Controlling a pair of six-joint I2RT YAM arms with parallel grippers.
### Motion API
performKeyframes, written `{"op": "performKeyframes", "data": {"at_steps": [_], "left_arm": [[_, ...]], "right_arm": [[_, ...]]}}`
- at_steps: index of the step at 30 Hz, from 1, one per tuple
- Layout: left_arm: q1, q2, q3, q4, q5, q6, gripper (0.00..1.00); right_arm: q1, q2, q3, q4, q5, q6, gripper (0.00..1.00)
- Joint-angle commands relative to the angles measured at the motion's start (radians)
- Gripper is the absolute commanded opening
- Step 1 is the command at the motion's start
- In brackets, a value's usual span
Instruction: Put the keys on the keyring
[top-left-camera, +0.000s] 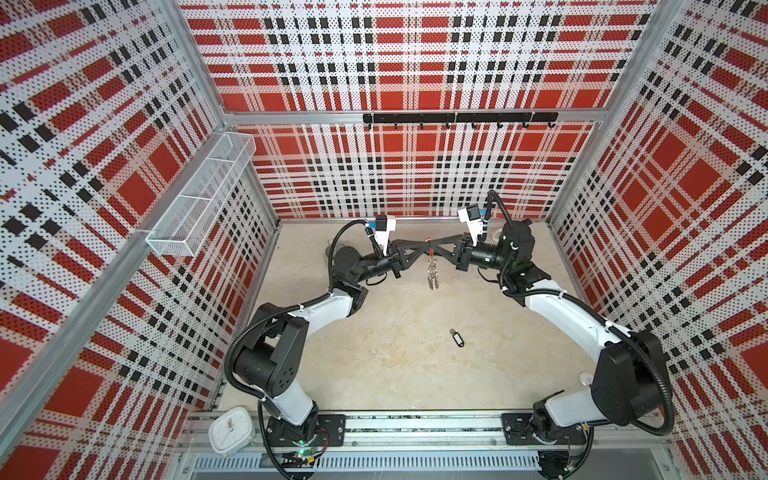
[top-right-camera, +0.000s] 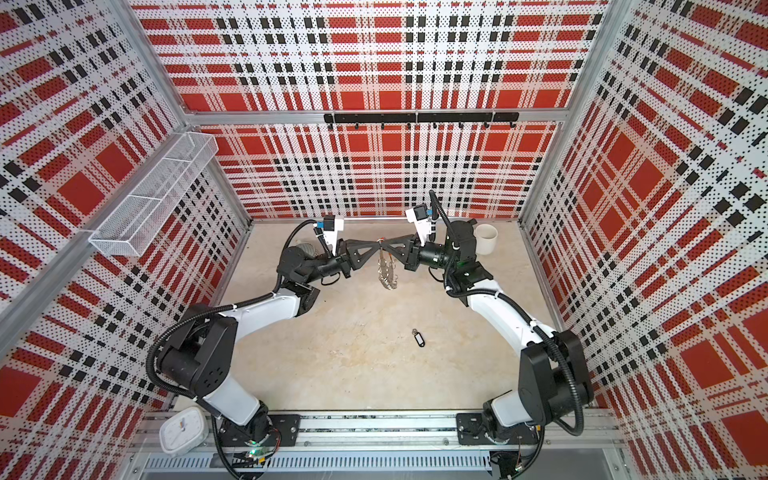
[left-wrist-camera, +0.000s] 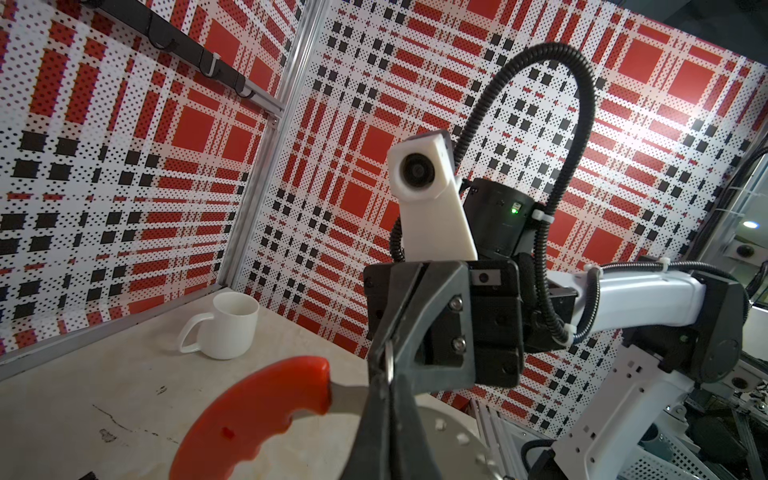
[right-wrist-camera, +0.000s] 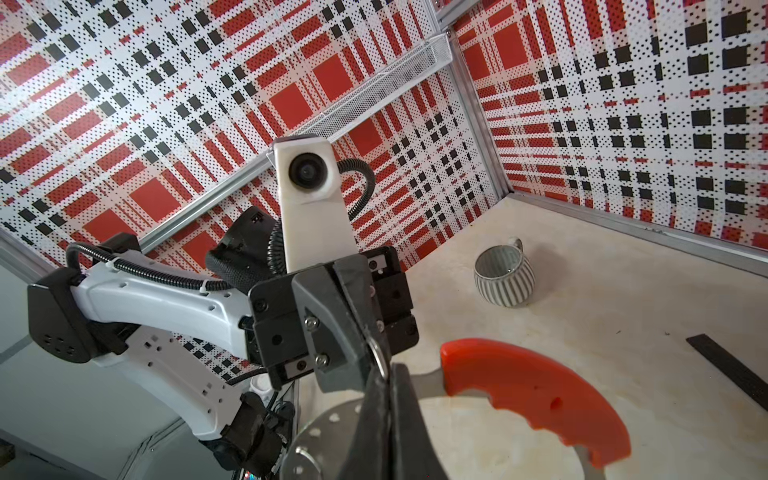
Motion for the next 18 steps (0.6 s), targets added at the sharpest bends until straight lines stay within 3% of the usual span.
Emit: {"op": "performKeyframes", "data": {"at_steps": [1,2,4,8,13,15,17,18], "left_arm": [[0.016,-0.019,0.0,0.065,-0.037,-0.011,0.2],[0.025,-0.029,-0.013,0.084,-0.063,-0.019,0.31],[0.053,-0.07,-0.059,0.101,-0.164,-0.04,0.24],[0.105,-0.205,-0.19,0.077,-0.403,0.003,0.31],[0.123,-0.295,-0.181,-0.193,-0.487,0.105,0.46],[0.123,-0.314,-0.142,-0.362,-0.55,0.142,0.55],[0.125,-0.331,-0.119,-0.486,-0.593,0.164,0.71],[0.129,-0.341,-0.119,-0.506,-0.603,0.179,0.94]], "right_arm": [[0.012,-0.005,-0.033,0.135,0.073,0.043,0.0],[0.013,-0.007,-0.05,0.176,0.097,0.06,0.0],[0.012,-0.011,-0.095,0.27,0.161,0.096,0.0],[0.013,0.002,-0.17,0.463,0.24,0.145,0.0],[0.015,0.06,-0.203,0.702,0.234,0.245,0.0],[0.013,0.087,-0.201,0.765,0.224,0.284,0.0],[0.014,0.117,-0.191,0.809,0.203,0.317,0.0],[0.014,0.127,-0.19,0.827,0.194,0.329,0.0]]}}
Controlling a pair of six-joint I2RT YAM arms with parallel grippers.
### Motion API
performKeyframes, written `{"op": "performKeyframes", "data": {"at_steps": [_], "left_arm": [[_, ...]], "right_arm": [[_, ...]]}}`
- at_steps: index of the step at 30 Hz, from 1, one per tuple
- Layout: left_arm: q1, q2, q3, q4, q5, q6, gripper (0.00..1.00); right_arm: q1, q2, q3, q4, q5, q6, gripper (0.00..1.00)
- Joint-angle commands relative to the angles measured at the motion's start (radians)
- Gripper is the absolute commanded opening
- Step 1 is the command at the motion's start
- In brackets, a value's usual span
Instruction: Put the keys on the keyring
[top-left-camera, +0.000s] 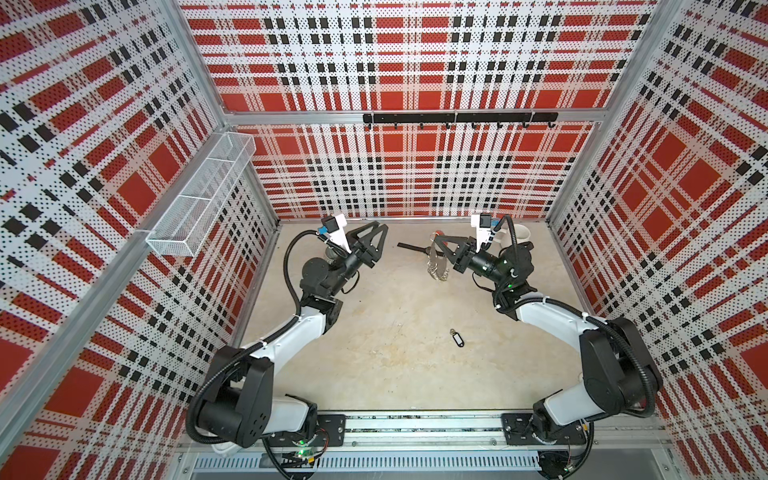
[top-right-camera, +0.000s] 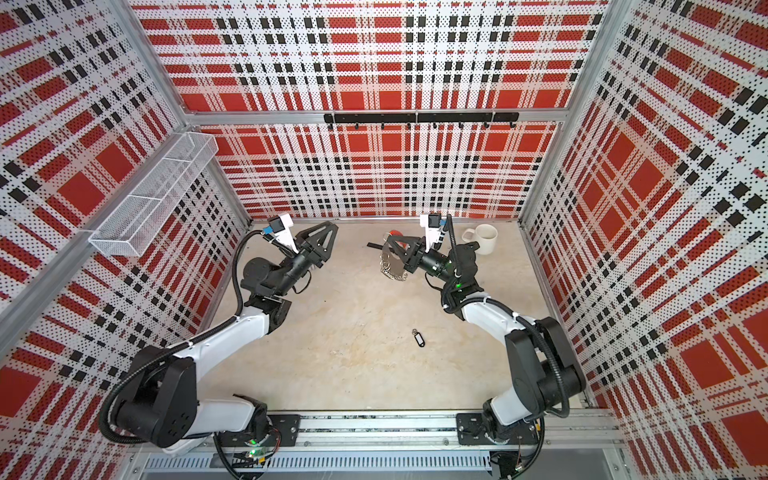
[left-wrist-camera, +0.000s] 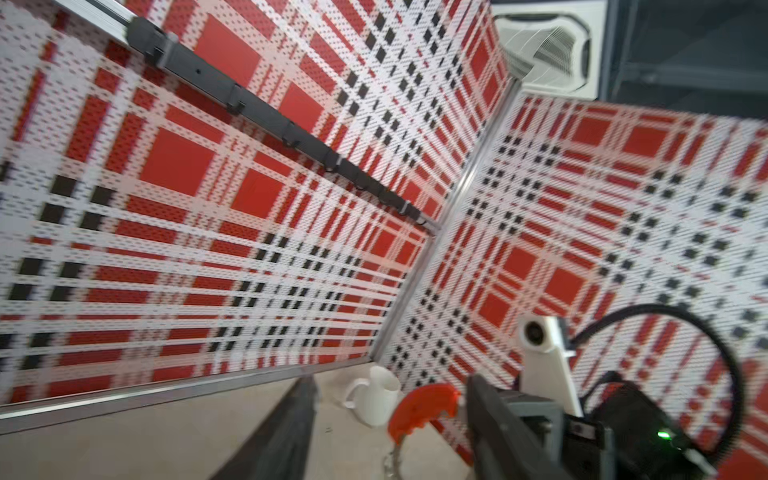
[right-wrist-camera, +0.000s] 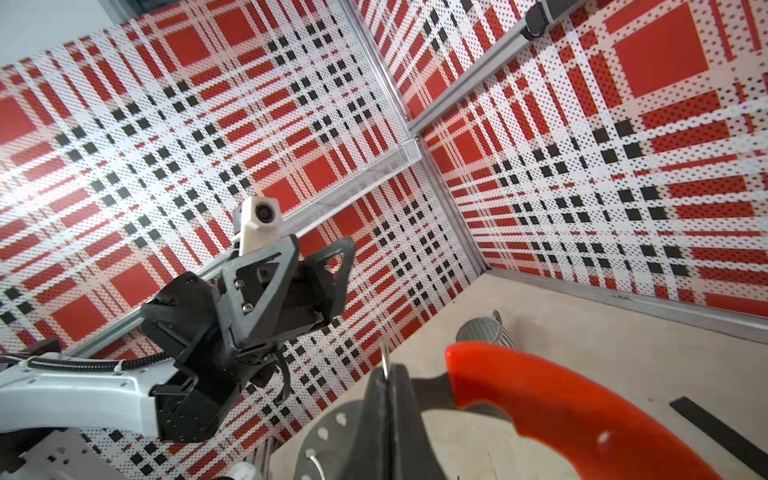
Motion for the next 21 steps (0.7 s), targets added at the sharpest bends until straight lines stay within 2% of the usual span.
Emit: {"op": "performKeyframes", "data": {"at_steps": [1,3,4,7,9,11,14,16,21], "left_arm": [[0.009,-0.038,0.013,-0.222,-0.105,0.09,0.98],[0.02,-0.066,-0.019,-0.214,-0.12,0.106,0.98],[0.035,-0.086,-0.046,-0.188,-0.133,0.067,0.98],[0.117,-0.121,-0.181,0.08,-0.076,-0.074,0.98],[0.141,-0.115,-0.206,0.163,-0.023,-0.109,0.98],[0.126,-0.092,-0.155,0.097,0.03,-0.072,1.0],[0.088,-0.069,-0.093,-0.001,0.016,-0.035,0.97],[0.029,-0.067,-0.079,-0.029,0.002,-0.005,0.96],[-0.026,-0.026,-0.049,-0.048,-0.024,0.046,0.72]], "right_arm": [[0.006,0.035,0.015,0.207,-0.019,0.094,0.0],[0.005,0.051,0.018,0.236,-0.022,0.109,0.0],[0.006,0.057,0.021,0.253,-0.022,0.119,0.0],[0.005,0.071,0.028,0.278,-0.025,0.141,0.0],[0.006,0.078,0.03,0.278,-0.023,0.139,0.0],[0.012,0.085,0.032,0.278,-0.016,0.138,0.0],[0.019,0.095,0.04,0.265,-0.016,0.138,0.0],[0.023,0.099,0.039,0.262,-0.015,0.13,0.0],[0.031,0.101,0.028,0.253,0.004,0.131,0.0]]}}
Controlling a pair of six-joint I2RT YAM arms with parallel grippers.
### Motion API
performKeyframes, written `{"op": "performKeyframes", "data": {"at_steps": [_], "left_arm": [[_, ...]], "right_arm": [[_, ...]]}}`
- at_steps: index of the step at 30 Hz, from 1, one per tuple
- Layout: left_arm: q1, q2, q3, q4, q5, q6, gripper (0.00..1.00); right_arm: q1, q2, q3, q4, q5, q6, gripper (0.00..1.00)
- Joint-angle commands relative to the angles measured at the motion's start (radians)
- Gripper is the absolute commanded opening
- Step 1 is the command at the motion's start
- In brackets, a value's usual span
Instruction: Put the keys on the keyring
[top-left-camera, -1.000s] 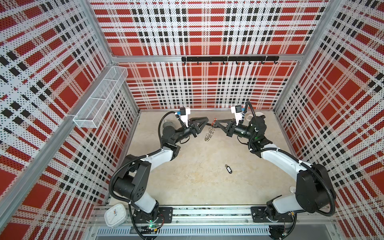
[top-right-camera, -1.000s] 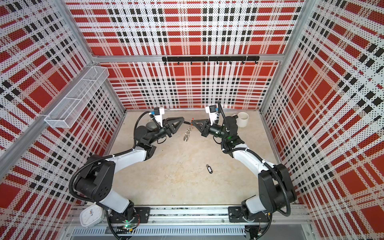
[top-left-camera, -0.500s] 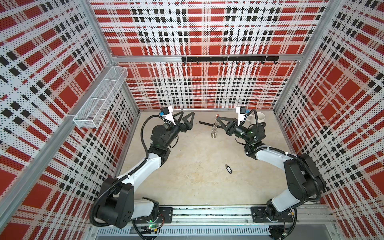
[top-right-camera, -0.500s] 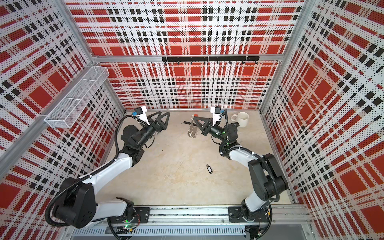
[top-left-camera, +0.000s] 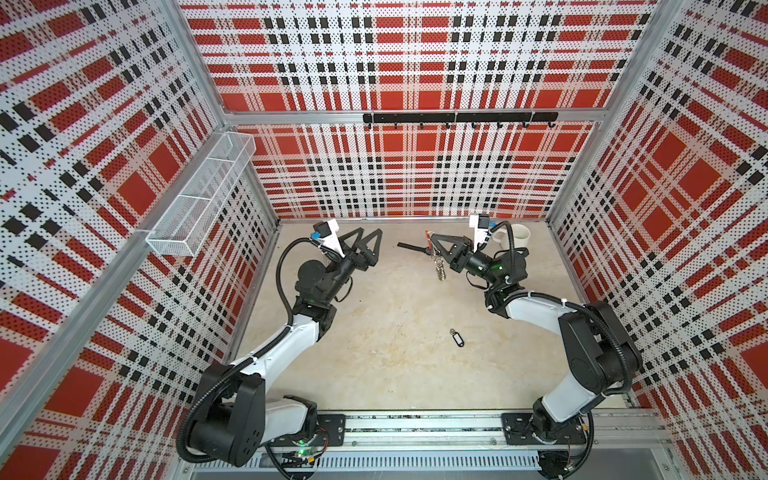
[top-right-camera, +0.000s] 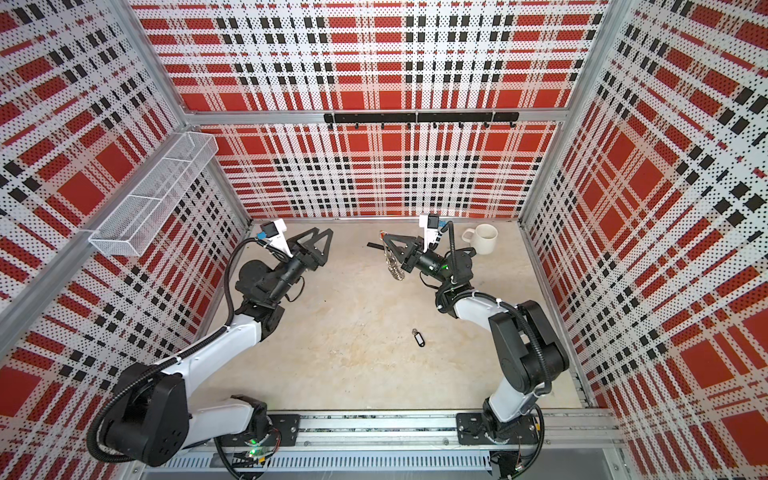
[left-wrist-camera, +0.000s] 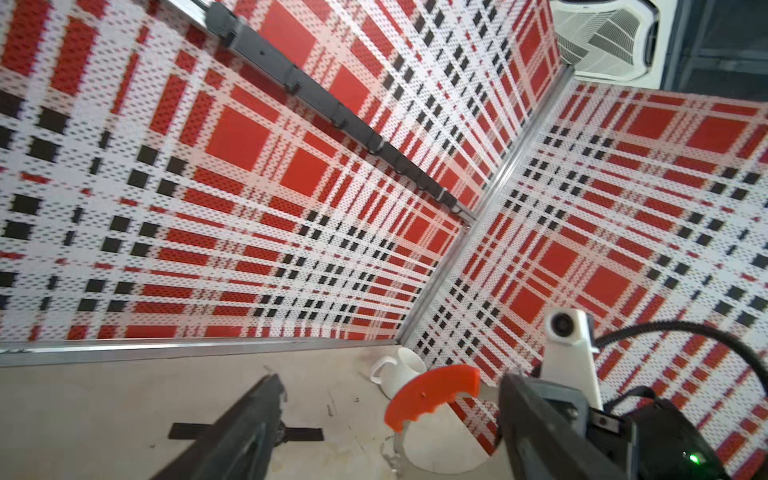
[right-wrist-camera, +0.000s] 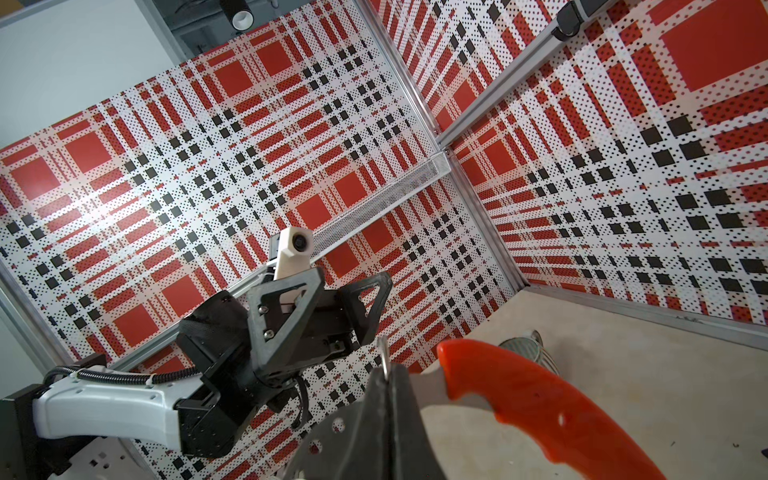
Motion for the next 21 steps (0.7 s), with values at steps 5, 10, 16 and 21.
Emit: {"op": "performKeyframes", "data": {"at_steps": [5,10,16,21], "left_arm": [[-0.096,0.094,0.08,-0.003,0.033,0.037,0.67],[-0.121,0.176,0.109,0.16,0.15,-0.09,0.49],[-0.108,0.26,0.076,0.479,0.252,-0.29,0.34],[-0.109,0.311,0.094,0.568,0.3,-0.373,0.32]], "right_arm": [[0.025,-0.004,0.013,0.056,0.02,0.009,0.0],[0.028,-0.024,-0.006,0.055,0.023,0.012,0.0],[0.031,-0.016,-0.021,0.097,0.026,0.034,0.0],[0.036,-0.023,-0.014,0.092,0.016,0.027,0.0]]}}
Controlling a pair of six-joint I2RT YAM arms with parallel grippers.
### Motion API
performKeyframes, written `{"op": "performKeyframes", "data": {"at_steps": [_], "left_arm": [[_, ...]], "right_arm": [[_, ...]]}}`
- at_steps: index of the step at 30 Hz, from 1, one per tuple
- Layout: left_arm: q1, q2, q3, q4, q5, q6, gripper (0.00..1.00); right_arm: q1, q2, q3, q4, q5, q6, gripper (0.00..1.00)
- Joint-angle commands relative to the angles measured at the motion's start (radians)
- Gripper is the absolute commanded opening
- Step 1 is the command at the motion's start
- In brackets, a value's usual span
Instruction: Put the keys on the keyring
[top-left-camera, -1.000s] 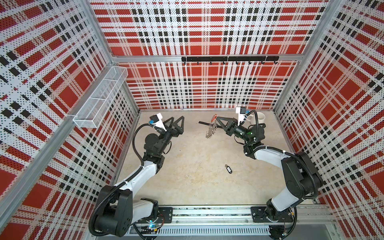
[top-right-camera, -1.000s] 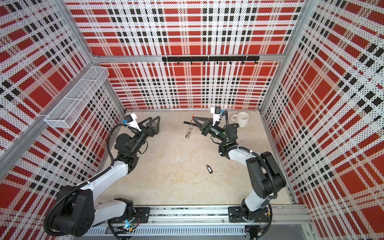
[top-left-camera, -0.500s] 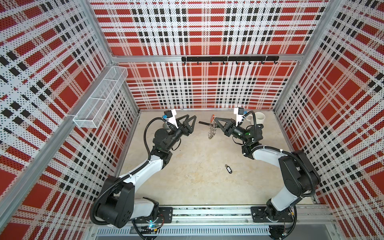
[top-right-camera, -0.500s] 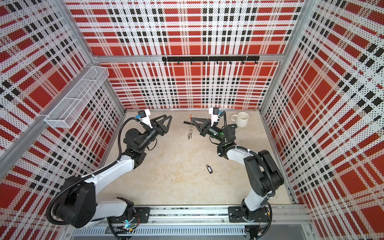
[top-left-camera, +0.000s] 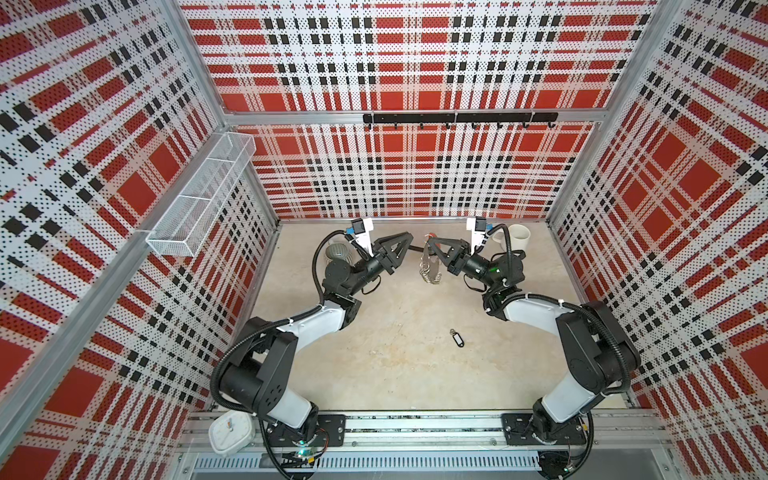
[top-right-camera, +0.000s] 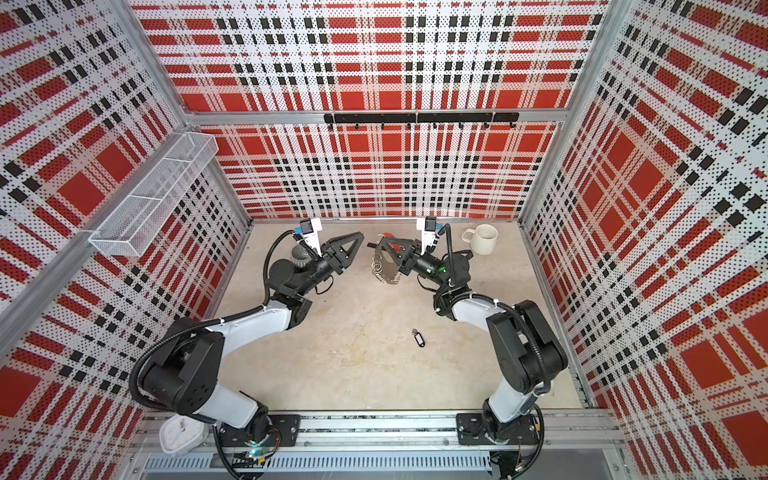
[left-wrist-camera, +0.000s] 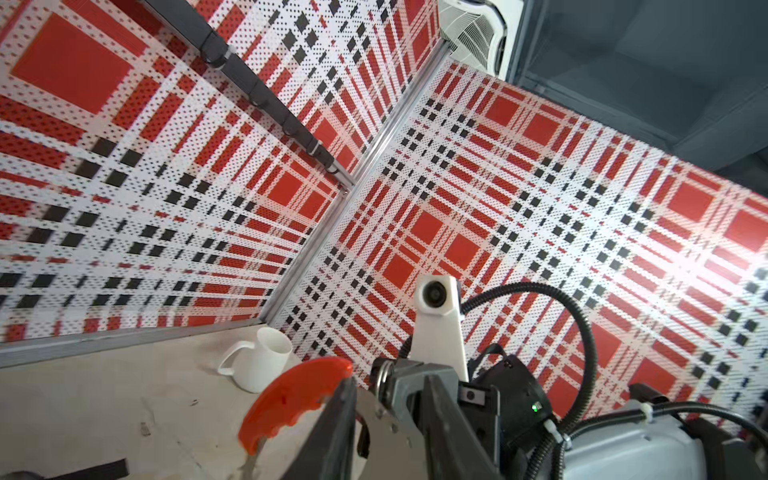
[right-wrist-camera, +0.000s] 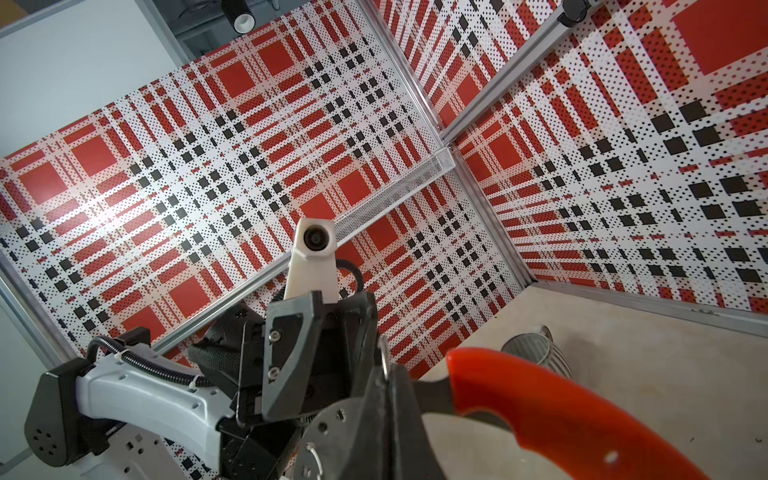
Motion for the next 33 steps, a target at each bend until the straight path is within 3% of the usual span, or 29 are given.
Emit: {"op": "performKeyframes", "data": {"at_steps": [1,13,33], "left_arm": [[0.001,0.025,0.01,0.14,0.06,-0.085,0.32],[-0.011,0.082,0.051,0.148,0.077,-0.13,0.25],[-0.021,0.105,0.064,0.115,0.056,-0.115,0.28]], "right_arm": [[0.015,-0.025,0.003,0.072,0.011,0.01,0.0],[0.03,-0.016,0.032,0.07,0.004,0.021,0.0],[0.043,0.007,0.078,0.046,-0.008,0.015,0.0]]}}
